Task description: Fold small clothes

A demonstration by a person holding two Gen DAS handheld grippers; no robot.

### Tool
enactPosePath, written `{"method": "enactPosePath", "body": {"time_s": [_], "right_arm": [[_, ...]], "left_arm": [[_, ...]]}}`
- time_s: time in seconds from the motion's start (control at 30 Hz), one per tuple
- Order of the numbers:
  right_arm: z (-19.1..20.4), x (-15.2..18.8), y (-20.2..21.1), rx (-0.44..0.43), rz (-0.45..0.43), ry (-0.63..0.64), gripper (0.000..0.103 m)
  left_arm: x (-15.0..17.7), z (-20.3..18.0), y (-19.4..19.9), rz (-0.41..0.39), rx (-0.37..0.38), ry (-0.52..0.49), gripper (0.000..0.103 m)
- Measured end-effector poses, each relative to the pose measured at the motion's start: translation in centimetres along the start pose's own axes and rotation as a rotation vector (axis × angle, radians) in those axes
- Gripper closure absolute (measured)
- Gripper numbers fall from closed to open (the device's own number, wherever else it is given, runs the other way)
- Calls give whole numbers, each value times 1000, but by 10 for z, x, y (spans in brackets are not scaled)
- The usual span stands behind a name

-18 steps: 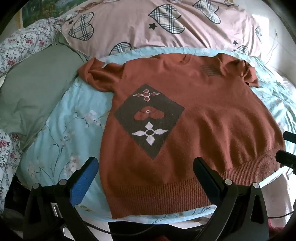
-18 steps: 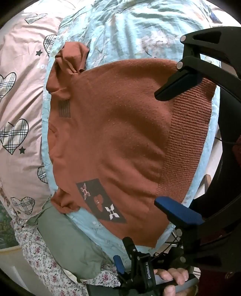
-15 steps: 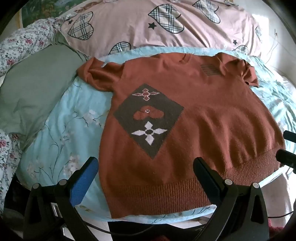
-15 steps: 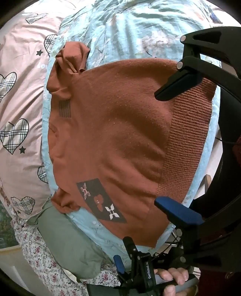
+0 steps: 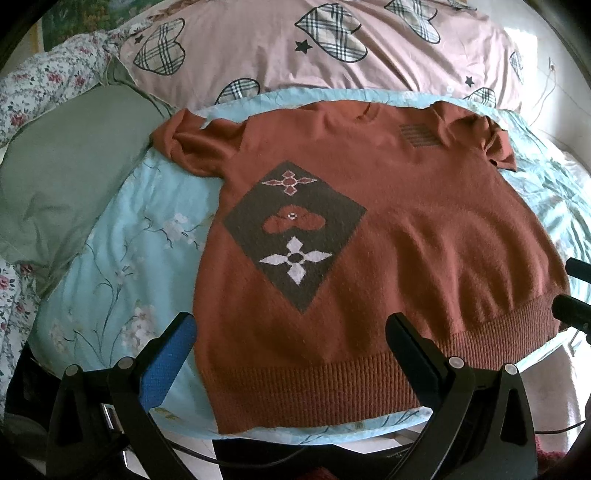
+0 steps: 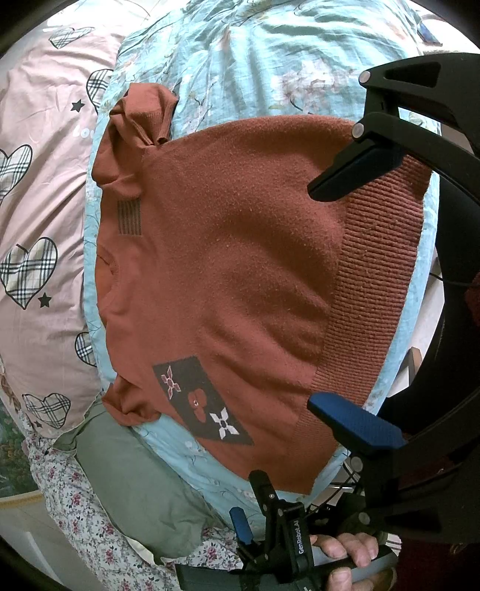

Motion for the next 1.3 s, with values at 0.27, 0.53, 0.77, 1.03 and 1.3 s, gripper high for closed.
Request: {"method": "enactPosePath", "body": {"time_s": [0.27,0.53,0.77,1.03,1.3], "right_arm": [[-3,-2,0,0,-20,-3,0],[-3,-5,2,-5,-71,-2,0],[-7,-4,-2,-17,-41,-28,0],[-16,-4,-10,-15,-37,-24,2],[-29,-7,-19,-9,-25,-57,7]], "left_arm": [[-3,-1,1,-28,-27,-16,1],[-3,-3,-1,-22,-24,-22,1],[-5,-6,-4,-14,-17,-25,1],[-8,-7,-11,11,5,-18,1],[-10,-13,-20,36,42,7,1]]}}
Point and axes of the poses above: each gripper's, at about its wrist camera, not at the fingertips, and y roughly against the way its jaws point, z to its left, x to its underside, the point moved 5 cm from there along -y, roughly the way its jaws point
